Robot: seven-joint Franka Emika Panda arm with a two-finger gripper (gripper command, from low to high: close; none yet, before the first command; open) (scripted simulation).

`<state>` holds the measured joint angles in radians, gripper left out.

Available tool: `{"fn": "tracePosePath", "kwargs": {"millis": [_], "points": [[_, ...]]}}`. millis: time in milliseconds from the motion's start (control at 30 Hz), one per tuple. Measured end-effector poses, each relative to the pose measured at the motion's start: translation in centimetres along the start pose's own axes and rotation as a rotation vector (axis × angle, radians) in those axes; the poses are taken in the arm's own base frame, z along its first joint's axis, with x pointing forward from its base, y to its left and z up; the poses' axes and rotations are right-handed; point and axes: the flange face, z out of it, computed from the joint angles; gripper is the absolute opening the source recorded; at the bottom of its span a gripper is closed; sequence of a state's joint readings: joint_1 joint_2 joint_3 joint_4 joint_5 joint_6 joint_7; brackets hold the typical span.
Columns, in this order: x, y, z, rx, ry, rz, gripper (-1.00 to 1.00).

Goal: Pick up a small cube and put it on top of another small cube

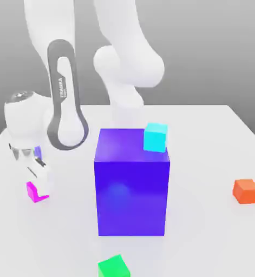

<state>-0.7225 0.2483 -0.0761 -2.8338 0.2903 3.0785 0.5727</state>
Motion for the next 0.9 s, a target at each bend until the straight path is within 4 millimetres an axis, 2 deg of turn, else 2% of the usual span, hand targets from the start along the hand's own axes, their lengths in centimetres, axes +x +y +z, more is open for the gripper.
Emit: {"fn": "tracePosePath", "kwargs": {"millis": [200, 267, 467, 567, 633, 700, 767, 833, 867, 900], "points": [[0.1, 0.1, -4.9, 0.001, -0.002, 0.005, -1.00], [-1.1, -2.7, -5.9, -0.001, 0.000, -0.036, -1.00], [-9.2, -15.2, -8.0, -0.006, 0.007, -0.187, -1.00], [-14.7, -20.3, -9.1, -0.004, 0.006, -0.239, -1.00], [-19.4, -23.3, -9.9, -0.002, 0.004, -0.279, -1.00], [-24.1, -25.5, -10.4, 0.001, 0.001, -0.316, -1.00], [-25.8, -26.2, -8.6, 0.001, 0.000, -0.329, -1.00], [-26.3, -26.3, -6.0, 0.002, 0.000, -0.333, -1.00], [-26.3, -26.3, -5.0, 0.002, 0.000, -0.334, 1.00], [-26.3, -26.3, -5.0, 0.002, 0.000, -0.334, 1.00]]}}
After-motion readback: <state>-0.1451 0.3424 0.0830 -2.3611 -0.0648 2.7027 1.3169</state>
